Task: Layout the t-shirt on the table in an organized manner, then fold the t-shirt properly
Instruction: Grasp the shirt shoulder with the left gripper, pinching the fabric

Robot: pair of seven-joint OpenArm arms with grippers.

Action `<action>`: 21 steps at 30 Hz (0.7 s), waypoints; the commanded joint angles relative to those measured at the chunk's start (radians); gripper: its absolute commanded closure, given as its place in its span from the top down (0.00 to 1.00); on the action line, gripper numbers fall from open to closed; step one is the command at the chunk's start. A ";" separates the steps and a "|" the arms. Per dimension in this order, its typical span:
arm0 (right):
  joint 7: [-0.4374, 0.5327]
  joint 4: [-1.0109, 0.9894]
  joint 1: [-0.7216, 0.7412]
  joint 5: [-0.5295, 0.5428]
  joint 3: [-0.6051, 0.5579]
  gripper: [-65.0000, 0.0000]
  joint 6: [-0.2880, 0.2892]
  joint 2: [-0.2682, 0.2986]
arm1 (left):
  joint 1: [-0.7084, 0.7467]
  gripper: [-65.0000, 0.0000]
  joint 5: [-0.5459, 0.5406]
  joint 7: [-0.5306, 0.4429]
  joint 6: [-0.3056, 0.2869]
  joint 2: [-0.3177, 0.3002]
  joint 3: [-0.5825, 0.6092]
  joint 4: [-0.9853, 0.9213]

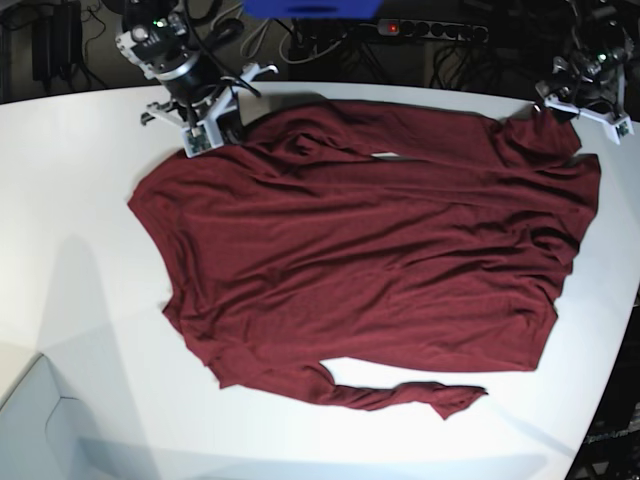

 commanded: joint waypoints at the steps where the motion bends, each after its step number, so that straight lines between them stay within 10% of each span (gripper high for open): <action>1: 0.023 0.015 -0.001 0.009 0.000 0.00 0.008 0.000 | -0.007 0.61 0.000 -0.014 0.001 -0.014 -0.008 0.014; 17: 0.018 0.015 -0.001 0.009 0.000 0.00 0.008 0.000 | -0.041 0.60 0.000 -0.015 0.000 -0.013 0.041 -0.081; 21: 0.018 0.015 -0.001 0.009 0.000 0.00 0.008 0.000 | -0.041 0.37 0.000 -0.015 0.000 -0.013 0.041 -0.083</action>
